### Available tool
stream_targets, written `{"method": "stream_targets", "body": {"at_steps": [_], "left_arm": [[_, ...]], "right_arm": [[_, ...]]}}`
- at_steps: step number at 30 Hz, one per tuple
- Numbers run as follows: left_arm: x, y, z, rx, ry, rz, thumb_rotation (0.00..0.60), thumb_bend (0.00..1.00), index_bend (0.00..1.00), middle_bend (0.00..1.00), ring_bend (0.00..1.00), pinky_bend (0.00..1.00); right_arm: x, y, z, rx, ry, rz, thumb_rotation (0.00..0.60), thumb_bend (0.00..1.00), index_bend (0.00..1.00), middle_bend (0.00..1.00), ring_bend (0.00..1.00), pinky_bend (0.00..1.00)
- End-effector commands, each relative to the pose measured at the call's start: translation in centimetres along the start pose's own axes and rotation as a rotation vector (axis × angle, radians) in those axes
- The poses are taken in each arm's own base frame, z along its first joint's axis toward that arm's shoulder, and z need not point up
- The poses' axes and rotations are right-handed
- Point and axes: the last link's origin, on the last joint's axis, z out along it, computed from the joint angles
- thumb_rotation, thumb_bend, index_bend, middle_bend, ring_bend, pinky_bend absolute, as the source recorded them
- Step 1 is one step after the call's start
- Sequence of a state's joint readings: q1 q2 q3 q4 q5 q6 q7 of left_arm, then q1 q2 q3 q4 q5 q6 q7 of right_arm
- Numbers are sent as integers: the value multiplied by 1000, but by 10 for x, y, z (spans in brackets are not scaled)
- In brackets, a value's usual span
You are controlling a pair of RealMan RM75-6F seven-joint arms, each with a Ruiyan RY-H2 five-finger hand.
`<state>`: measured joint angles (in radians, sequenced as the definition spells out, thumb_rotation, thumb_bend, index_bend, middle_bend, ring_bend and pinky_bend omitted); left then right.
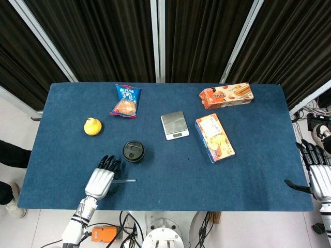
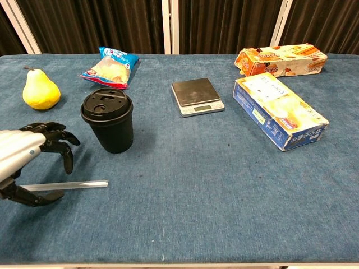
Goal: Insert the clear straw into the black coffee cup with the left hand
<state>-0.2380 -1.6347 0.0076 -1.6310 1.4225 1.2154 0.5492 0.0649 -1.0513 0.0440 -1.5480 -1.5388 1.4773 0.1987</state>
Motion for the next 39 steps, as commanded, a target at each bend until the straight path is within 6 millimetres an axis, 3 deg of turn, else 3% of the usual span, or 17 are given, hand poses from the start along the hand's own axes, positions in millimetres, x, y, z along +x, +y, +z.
{"method": "stream_targets", "body": {"at_steps": [1, 9, 19, 23, 31, 39], "left_arm": [[-4, 0, 2, 15, -8, 14, 600, 240, 482, 186, 30, 0], [-11, -3, 4, 35, -23, 60, 600, 270, 501, 185, 22, 0], [-8, -6, 2, 34, -11, 86, 600, 394, 598, 185, 21, 0], [12, -14, -1, 52, 46, -45, 600, 395, 604, 185, 21, 0], [81, -34, -1, 48, 306, -480, 600, 400, 604, 176, 1, 0], [122, -18, 24, -67, 368, -954, 600, 404, 603, 141, 0, 0]], "right_arm": [[0, 1, 0, -1, -3, 1, 600, 114, 0, 0, 0, 0], [-2, 2, 1, -5, -11, 3, 600, 115, 0, 0, 0, 0], [-4, 3, 2, -8, -15, 6, 600, 114, 0, 0, 0, 0], [-6, 4, 2, -17, -27, 3, 600, 115, 0, 0, 0, 0], [-20, 4, 3, -27, -64, -8, 600, 114, 0, 0, 0, 0], [-34, 0, 5, -16, -130, -78, 600, 116, 0, 0, 0, 0]]}}
